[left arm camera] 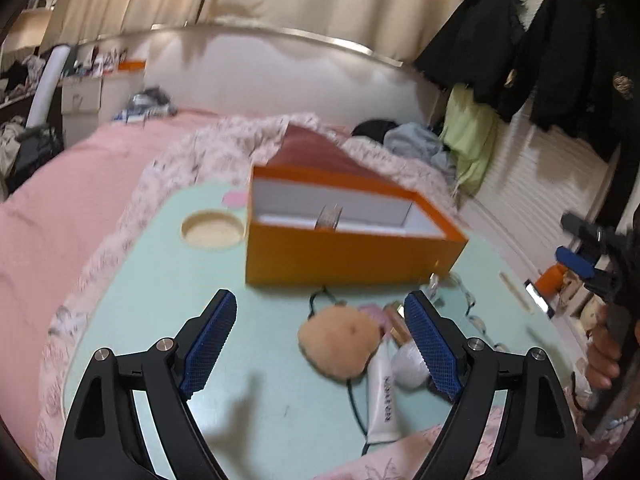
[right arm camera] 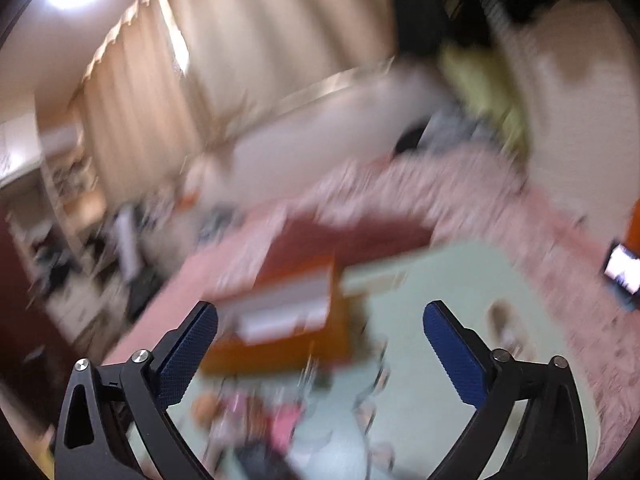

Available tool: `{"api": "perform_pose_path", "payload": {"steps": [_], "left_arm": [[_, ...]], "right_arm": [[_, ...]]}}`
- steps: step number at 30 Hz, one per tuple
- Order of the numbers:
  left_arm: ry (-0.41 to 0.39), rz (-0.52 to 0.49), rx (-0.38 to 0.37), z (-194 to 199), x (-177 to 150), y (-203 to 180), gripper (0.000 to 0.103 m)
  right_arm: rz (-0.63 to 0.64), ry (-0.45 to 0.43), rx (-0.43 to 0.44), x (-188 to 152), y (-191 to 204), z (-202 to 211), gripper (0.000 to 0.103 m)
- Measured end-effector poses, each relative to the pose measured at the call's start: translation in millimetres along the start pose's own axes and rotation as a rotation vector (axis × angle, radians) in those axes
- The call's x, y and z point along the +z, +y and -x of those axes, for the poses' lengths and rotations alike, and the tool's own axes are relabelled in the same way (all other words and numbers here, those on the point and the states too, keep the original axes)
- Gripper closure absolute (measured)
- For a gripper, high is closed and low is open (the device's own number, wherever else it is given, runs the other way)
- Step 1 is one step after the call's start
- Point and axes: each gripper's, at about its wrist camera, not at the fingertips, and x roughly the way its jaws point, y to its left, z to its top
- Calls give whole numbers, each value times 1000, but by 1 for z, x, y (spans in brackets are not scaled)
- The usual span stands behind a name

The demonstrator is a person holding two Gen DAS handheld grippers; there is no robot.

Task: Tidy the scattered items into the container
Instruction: 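Grasp the tan plush with the left gripper while the right grasps the black textured case, then carry the tan plush into the box with the left gripper while the right carries the black case in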

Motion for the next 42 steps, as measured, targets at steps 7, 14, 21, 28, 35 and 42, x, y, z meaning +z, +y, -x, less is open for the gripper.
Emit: {"api": "perform_pose_path", "payload": {"steps": [7, 14, 21, 28, 35, 42], "left_arm": [[-4, -76, 68, -6, -11, -15, 17], [6, -61, 59, -12, -12, -13, 17], [52, -39, 11, -26, -12, -9, 17], [81, -104, -11, -43, -6, -22, 30], [139, -150, -10, -57, -9, -30, 46], [143, -116, -29, -58, -11, -22, 51]], "right_arm": [[313, 292, 22, -79, 53, -46, 48], [370, 330, 19, -90, 63, -51, 48], [366, 362, 72, -94, 59, -56, 48], [433, 436, 19, -110, 68, -73, 70], [386, 419, 62, -108, 60, -71, 77], [371, 405, 70, -104, 59, -68, 77]]}}
